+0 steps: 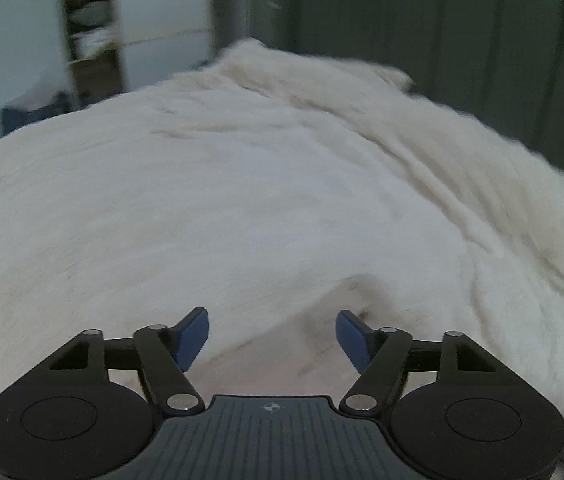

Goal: Fold clothes

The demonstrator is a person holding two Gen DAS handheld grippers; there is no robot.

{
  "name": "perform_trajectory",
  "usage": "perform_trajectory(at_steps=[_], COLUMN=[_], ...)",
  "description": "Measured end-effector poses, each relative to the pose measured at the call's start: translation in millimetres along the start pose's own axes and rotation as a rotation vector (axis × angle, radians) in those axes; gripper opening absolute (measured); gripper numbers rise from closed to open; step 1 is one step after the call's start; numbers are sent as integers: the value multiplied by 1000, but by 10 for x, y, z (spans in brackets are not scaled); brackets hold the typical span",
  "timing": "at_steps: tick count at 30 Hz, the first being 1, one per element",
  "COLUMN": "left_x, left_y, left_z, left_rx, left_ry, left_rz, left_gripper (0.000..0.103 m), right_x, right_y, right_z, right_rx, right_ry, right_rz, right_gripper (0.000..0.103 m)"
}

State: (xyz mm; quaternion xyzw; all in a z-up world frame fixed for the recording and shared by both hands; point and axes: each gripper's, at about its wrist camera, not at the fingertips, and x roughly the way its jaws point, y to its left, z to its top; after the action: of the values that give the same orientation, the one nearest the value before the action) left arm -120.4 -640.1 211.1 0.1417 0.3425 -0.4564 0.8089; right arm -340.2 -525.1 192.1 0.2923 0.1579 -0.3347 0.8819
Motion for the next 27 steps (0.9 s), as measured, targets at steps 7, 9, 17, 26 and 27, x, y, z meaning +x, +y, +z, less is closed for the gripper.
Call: perform_trajectory(at_steps=[7, 9, 17, 26, 27], left_x=[96, 282, 573, 602, 596], left_y=[1050, 1238, 1103, 1150, 1177], left_z=[-957, -1191, -1057, -1108, -1116], left_rx=[-279, -383, -330, -344, -354], left_ry=[38, 37, 77, 133, 131], left_rz=[-91, -154, -284, -327, -332], left_gripper=[67, 67, 65, 48, 48], right_x=[917, 1208, 2063, 1909, 1886], right_y=[33, 165, 464, 293, 314], right_z=[355, 450, 484, 675, 681], right_rx=[17, -21, -78, -98, -109], right_ry=[189, 236, 421, 339, 339], right_rz=[177, 193, 193, 115, 120], right_gripper=[36, 36, 1, 0, 1])
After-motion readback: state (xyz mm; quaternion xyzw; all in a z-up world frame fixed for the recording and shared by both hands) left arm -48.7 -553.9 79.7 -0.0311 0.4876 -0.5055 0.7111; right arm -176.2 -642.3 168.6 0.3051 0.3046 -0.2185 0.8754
